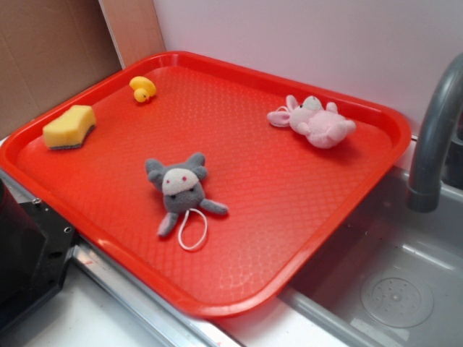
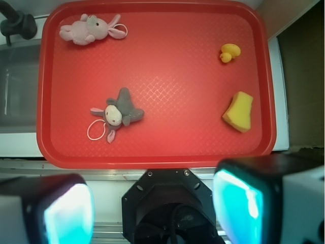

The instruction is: Grab the pink bunny.

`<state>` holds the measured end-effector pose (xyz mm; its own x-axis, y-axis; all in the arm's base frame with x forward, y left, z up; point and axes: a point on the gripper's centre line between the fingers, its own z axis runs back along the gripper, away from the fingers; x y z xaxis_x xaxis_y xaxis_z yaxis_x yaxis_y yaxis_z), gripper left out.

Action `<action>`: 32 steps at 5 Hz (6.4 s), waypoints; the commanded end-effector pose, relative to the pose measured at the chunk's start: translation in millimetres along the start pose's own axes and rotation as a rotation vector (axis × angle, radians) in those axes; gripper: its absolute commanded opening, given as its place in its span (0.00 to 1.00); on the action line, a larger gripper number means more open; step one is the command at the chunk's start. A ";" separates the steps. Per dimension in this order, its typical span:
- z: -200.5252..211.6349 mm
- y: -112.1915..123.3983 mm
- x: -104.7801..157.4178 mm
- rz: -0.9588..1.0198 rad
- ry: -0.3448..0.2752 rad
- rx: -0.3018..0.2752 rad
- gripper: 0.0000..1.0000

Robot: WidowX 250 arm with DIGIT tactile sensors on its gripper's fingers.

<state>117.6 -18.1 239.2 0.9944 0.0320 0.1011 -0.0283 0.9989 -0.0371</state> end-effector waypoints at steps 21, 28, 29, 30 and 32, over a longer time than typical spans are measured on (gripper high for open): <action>-146.1 -73.6 130.5 0.473 -0.025 -0.106 1.00; -233.3 -70.7 206.9 0.486 0.135 -0.010 0.00; -178.5 -80.9 164.6 0.235 0.118 -0.030 0.00; -125.3 -29.7 114.0 -0.019 -0.001 0.039 0.00; -78.4 63.0 115.0 0.061 -0.039 0.080 0.00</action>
<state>231.3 39.3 154.4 0.9930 0.0861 0.0814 -0.0883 0.9958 0.0233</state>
